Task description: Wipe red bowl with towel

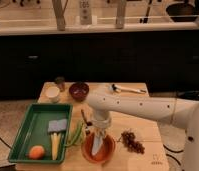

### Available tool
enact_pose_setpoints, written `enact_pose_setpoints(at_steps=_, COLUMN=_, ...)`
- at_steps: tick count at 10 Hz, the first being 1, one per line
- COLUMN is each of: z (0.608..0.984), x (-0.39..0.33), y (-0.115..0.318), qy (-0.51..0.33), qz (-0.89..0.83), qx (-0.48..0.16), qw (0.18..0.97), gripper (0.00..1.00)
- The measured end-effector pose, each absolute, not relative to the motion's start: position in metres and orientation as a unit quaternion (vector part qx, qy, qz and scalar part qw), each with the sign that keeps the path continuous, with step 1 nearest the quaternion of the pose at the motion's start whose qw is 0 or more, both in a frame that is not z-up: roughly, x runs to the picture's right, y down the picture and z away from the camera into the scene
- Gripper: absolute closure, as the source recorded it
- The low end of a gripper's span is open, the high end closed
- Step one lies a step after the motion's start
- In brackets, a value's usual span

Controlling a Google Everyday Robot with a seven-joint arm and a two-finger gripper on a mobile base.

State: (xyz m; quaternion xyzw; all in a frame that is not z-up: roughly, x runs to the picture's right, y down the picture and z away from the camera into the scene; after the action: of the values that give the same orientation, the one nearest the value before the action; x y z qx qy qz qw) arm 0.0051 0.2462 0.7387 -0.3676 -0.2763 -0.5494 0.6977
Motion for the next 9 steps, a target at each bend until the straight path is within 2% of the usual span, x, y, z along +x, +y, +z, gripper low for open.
enact_pose_setpoints(at_steps=4, z=0.716, x=-0.021, y=0.284, qy=-0.313, qz=-0.595, qx=-0.36, qw=0.647, gripper=1.0)
enact_pose_setpoints(at_steps=9, z=0.7, x=0.041, y=0.295, qy=-0.292, qz=-0.577, qx=-0.373, qw=0.665, gripper=1.0)
